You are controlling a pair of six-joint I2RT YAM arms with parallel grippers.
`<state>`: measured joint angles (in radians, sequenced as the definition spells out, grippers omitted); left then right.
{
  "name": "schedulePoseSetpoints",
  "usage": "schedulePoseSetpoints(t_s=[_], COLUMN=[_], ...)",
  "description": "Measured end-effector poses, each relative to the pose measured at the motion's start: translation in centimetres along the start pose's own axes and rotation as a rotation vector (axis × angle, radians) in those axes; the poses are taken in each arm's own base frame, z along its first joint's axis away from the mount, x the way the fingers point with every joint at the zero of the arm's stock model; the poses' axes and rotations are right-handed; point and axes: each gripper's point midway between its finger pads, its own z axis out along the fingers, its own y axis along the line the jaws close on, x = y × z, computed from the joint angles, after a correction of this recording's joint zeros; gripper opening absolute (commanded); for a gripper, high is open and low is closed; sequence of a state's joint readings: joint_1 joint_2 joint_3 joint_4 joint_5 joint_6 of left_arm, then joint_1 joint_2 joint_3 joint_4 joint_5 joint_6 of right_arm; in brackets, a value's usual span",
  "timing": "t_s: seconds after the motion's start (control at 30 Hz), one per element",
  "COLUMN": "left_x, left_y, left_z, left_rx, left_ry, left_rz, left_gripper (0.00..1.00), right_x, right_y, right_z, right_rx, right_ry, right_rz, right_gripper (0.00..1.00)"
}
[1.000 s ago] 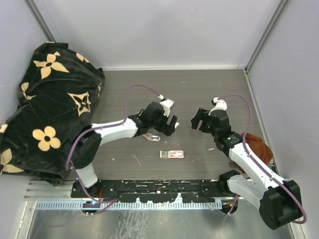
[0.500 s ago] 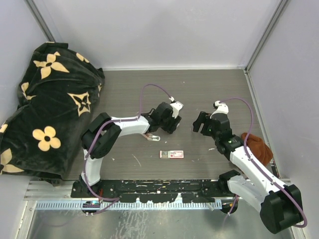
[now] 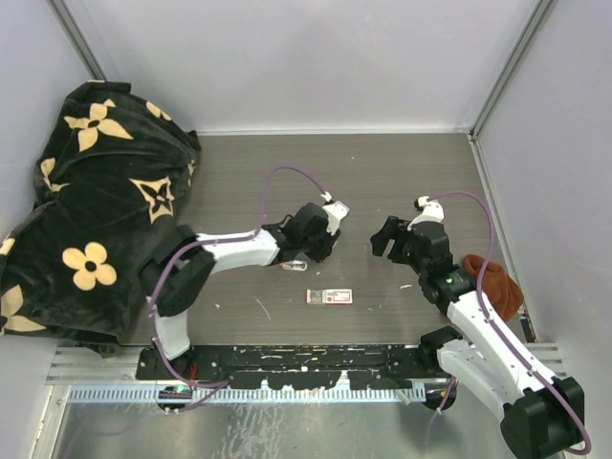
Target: Load the staples into the stapler
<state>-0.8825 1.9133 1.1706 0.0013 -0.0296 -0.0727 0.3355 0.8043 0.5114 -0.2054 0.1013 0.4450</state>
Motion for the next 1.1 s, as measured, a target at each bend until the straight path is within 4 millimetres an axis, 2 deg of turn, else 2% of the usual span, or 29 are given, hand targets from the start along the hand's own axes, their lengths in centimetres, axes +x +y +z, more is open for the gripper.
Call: schedulePoseSetpoints(t_s=[0.1,0.27,0.3,0.37,0.5,0.63,0.73,0.87,0.93,1.03,1.1], left_x=[-1.8,-9.3,-10.2,-10.4,-7.6,-4.3,-2.7,0.2,3.0,8.6,10.8], left_y=[-0.8,-3.0,-3.3,-3.3,-3.5,-5.7,-6.2,-5.8,-5.9,-6.6,-7.0], left_z=[-4.1,-13.9,-16.1,-19.2,-21.8,-23.6,-24.6,-23.9,-22.8,-21.4,-21.3], left_rx=[0.05,0.256,0.311,0.396,0.509,0.661,0.706,0.69,0.68,0.656,0.642], left_ry=[-0.042,-0.266,-0.305,-0.339,-0.282,-0.177,-0.105,0.007,0.089,0.249,0.317], left_rz=[-0.038,-0.127,-0.148,-0.188,-0.276,-0.358,-0.403,-0.522,-0.622,-0.78,-0.847], left_gripper=[0.0,0.0,0.0,0.0,0.0,0.0,0.0,0.0,0.0,0.0,0.0], right_x=[0.2,-0.2,-0.4,-0.9,-1.4,-1.5,-0.6,0.7,1.5,3.1,4.6], right_y=[1.1,4.3,5.1,6.7,9.6,13.3,14.3,14.2,14.1,14.0,14.2], right_z=[-0.8,-2.2,-2.7,-3.5,-5.2,-7.5,-8.4,-8.4,-8.1,-7.8,-7.8], right_rx=[-0.066,-0.219,-0.259,-0.336,-0.501,-0.747,-0.85,-0.872,-0.871,-0.866,-0.872], right_ry=[0.02,0.076,0.085,0.099,0.132,0.176,0.22,0.264,0.286,0.327,0.372], right_rz=[0.006,0.021,0.027,0.036,0.064,0.109,0.13,0.155,0.162,0.161,0.151], right_gripper=[0.81,0.81,0.81,0.8,0.75,0.75,0.74,0.74,0.74,0.76,0.79])
